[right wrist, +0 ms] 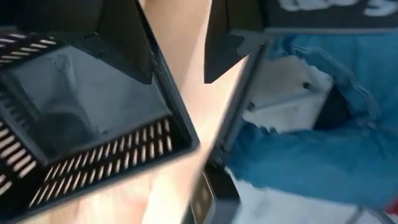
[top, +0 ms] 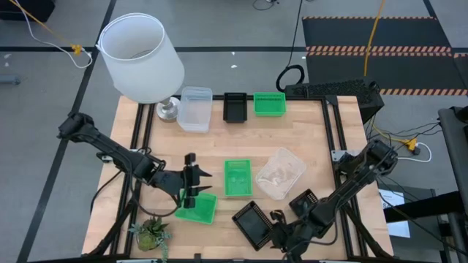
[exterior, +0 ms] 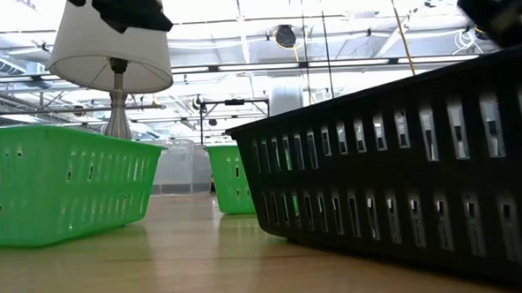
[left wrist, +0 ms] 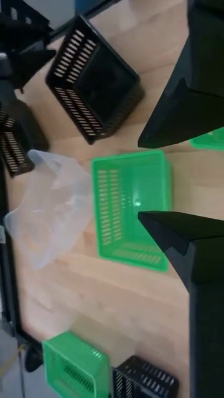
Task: Stack baskets by color
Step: Stack the bottom left black bin on the top black bin
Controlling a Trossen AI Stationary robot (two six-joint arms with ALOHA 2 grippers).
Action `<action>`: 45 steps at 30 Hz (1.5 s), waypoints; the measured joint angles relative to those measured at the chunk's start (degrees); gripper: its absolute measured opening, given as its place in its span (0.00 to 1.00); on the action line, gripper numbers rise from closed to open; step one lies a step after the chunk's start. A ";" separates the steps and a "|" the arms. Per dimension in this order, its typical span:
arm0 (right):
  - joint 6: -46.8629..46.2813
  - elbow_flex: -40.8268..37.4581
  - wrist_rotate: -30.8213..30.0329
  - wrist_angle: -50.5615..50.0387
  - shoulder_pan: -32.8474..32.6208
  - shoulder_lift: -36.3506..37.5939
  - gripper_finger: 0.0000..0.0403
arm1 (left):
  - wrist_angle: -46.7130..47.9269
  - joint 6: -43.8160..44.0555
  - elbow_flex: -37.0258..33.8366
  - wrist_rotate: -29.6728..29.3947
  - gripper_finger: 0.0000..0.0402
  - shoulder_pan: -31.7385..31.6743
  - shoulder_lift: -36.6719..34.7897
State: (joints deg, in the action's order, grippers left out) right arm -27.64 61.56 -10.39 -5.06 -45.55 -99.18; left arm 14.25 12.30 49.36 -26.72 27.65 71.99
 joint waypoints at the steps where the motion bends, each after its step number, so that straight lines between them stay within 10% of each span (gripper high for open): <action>1: 0.57 -0.01 0.02 0.01 0.21 -0.85 0.37 | 0.14 -0.36 0.00 0.00 0.45 -0.05 0.22; 19: 6.48 -0.09 -0.06 -0.54 0.85 -2.23 0.03 | -0.14 -0.61 -0.04 -0.92 0.45 -0.12 0.17; 31: 7.22 2.54 -0.05 -0.44 -0.83 4.06 0.02 | -1.30 -0.52 -0.04 -0.92 0.45 0.67 0.17; 45: 12.52 23.76 -15.66 -33.94 2.36 6.67 0.02 | -0.79 -0.17 -0.04 -2.90 0.45 2.16 0.15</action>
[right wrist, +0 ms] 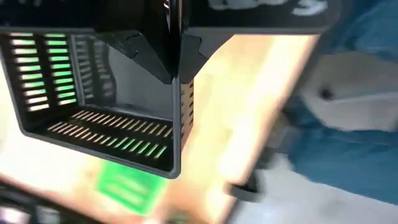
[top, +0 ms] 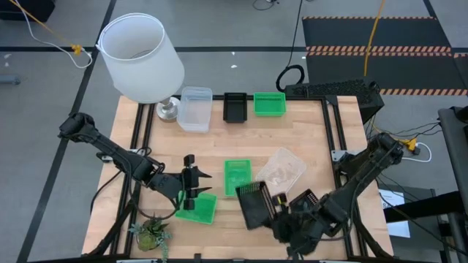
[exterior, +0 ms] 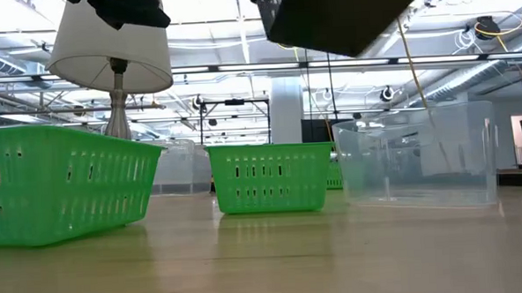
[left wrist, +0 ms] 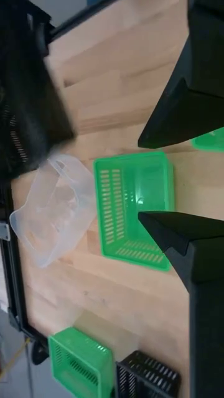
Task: Stack baskets by color
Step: Stack the bottom left black bin on the top black bin
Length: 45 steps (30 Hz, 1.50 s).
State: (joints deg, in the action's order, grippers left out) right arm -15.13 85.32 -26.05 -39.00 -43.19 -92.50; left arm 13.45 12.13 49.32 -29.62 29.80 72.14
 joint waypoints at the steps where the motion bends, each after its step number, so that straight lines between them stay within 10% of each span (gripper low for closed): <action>1: 0.46 0.98 -1.11 -1.96 0.95 0.23 0.02 | 0.00 -1.09 0.00 0.01 0.45 0.00 0.00; 17: 15.15 2.98 -1.61 -5.62 25.83 6.29 0.02 | 4.66 -8.05 0.00 -0.04 0.45 -4.58 -0.04; 45: 40.08 3.09 28.18 15.68 64.36 1.20 0.02 | 10.46 -6.89 0.00 1.56 0.45 -15.38 -0.04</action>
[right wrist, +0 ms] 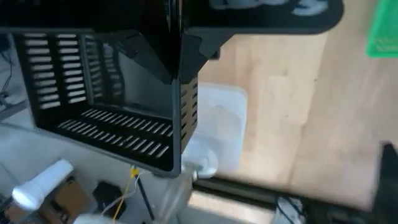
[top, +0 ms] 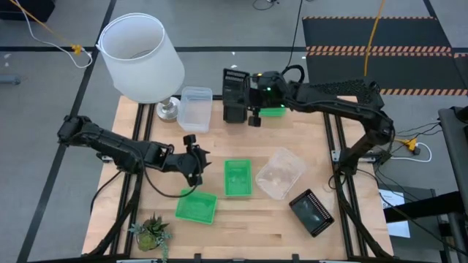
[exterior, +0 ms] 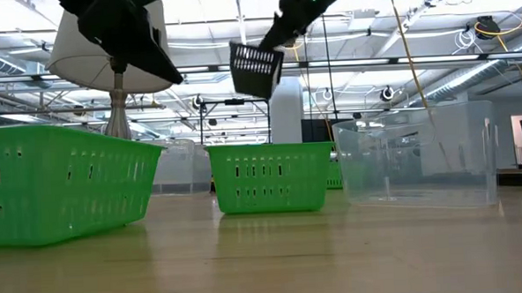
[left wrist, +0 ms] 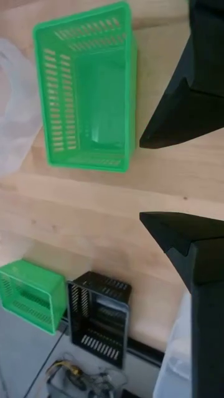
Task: Stack baskets by color
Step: Stack the bottom left black bin on the top black bin
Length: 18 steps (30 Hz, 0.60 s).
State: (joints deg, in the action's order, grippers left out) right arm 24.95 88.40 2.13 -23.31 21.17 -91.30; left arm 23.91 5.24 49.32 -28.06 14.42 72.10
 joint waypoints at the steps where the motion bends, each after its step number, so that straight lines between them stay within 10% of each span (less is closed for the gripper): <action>1: 0.14 0.00 0.19 -0.10 0.54 -0.96 0.02 | 0.06 0.43 0.00 0.33 0.45 -0.28 0.00; 18: 4.43 -0.02 1.05 2.46 2.50 -15.09 0.02 | 0.03 1.15 0.00 1.21 0.45 -0.64 0.00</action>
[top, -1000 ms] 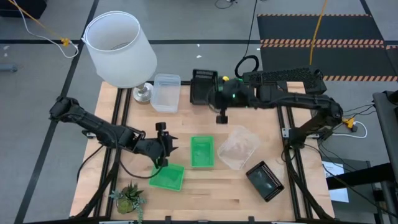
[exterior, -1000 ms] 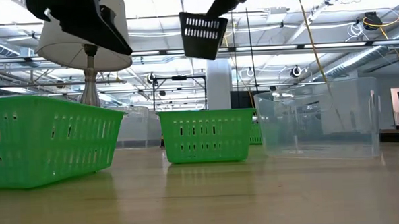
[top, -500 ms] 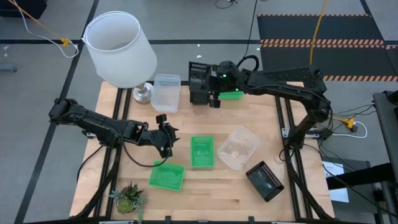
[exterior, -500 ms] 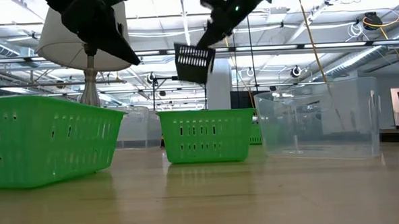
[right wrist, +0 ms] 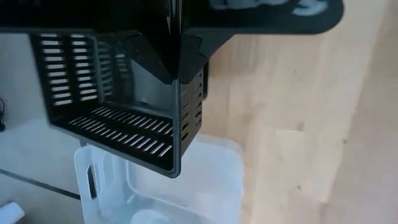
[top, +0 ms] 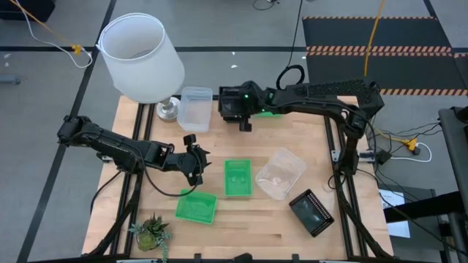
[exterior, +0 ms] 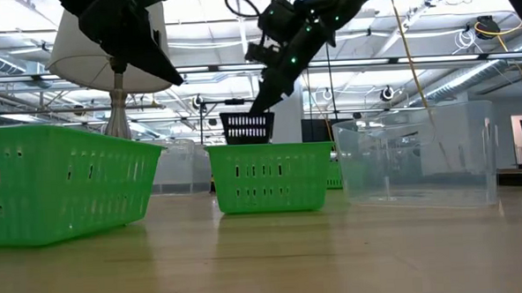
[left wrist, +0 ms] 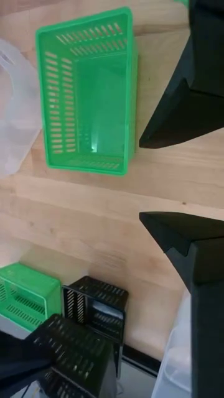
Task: Stack baskets by color
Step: Stack the bottom left black bin on the top black bin
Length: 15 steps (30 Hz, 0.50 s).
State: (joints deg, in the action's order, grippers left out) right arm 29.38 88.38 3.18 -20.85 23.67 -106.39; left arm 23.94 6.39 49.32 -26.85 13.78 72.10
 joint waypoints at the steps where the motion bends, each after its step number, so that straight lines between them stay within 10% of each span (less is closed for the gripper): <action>1: 0.12 0.00 -0.02 0.39 0.18 -0.44 0.02 | -0.02 0.02 0.00 -0.02 0.45 0.00 0.00; 15: -0.15 -0.50 -0.11 1.18 1.54 -3.26 0.02 | -0.02 -0.11 0.00 -0.02 0.45 0.00 0.00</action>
State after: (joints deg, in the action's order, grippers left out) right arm 29.23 87.88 3.07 -19.67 25.21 -109.65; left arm 23.92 6.28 49.32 -26.87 13.78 72.10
